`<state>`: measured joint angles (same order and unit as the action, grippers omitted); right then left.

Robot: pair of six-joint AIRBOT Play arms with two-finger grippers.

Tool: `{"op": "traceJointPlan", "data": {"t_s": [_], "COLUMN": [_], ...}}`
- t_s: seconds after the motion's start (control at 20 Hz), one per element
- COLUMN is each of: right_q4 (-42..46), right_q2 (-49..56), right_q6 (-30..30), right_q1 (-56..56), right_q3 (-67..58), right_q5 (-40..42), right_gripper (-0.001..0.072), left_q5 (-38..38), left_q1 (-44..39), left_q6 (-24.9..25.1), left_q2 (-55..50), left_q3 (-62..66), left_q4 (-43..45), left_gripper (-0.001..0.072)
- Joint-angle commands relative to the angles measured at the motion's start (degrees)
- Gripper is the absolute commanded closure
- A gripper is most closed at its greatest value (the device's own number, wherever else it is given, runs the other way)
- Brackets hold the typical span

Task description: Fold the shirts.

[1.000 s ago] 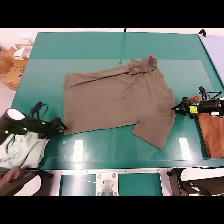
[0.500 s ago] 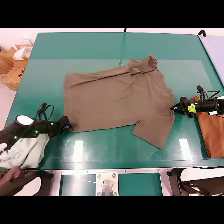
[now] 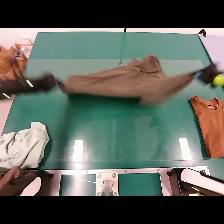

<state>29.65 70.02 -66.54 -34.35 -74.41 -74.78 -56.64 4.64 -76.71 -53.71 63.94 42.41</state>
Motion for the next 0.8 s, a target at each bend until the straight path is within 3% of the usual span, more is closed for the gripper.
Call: {"op": "traceJointPlan", "data": {"t_s": [0.0,0.15,0.3,0.55,0.75], "right_q4": [-10.19,-10.1,-6.84,-1.7,-2.12], "right_q2": [-14.27,-23.96,-29.86,-29.7,-27.23], "right_q6": [-2.56,-5.68,-10.23,-12.98,-8.17], "right_q1": [-2.69,-7.39,-12.63,-13.51,-11.15], "right_q3": [-15.23,-26.82,-33.4,-31.67,-13.88], "right_q5": [2.8,9.16,14.27,13.16,10.71], "right_gripper": [0.0693,0.0693,0.0693,0.0693,0.0694], "left_q5": [-2.43,-2.54,-3.1,-9.46,-12.72], "left_q1": [0.0,0.0,0.0,-0.02,-0.02], "left_q6": [1.22,-0.04,-1.27,-5.53,-3.65], "left_q2": [4.02,4.17,4.44,3.98,-0.92], "left_q3": [28.48,49.79,58.34,51.63,35.8], "left_q4": [1.4,3.85,6.75,15.78,15.37], "left_gripper": [0.0683,0.0683,0.0683,0.0682,0.0683]}}
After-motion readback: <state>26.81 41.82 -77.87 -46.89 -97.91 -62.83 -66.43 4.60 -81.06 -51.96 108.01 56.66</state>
